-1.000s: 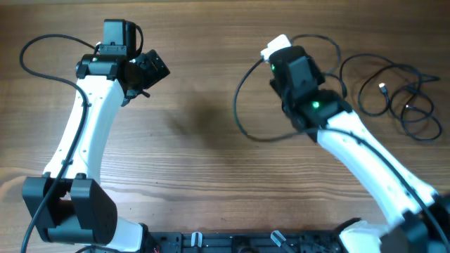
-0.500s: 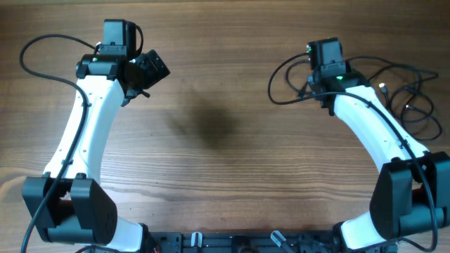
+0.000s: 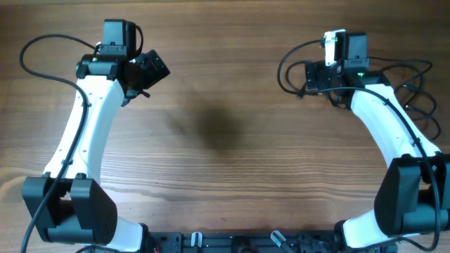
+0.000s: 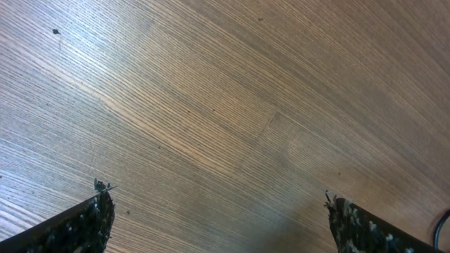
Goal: Untangle cables
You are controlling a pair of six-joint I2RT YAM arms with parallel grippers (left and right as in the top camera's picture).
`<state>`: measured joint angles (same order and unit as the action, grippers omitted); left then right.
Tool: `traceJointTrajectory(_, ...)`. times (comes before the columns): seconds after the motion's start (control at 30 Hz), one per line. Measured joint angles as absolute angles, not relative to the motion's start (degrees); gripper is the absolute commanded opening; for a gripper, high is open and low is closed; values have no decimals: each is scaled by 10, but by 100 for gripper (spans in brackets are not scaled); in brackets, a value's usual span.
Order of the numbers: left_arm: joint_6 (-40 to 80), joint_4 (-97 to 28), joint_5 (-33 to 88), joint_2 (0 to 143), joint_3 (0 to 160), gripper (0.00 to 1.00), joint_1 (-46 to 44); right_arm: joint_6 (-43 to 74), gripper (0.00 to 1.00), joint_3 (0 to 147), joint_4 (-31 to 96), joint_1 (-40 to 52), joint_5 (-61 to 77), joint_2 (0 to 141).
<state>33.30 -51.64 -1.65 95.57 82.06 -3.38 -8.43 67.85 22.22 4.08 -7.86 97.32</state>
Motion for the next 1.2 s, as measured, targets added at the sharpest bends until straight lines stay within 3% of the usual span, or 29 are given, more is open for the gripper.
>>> traceJointTrajectory(1.2, 333, -516, -17, 956, 821, 100, -34, -51, 100, 679, 222, 41, -38, 973)
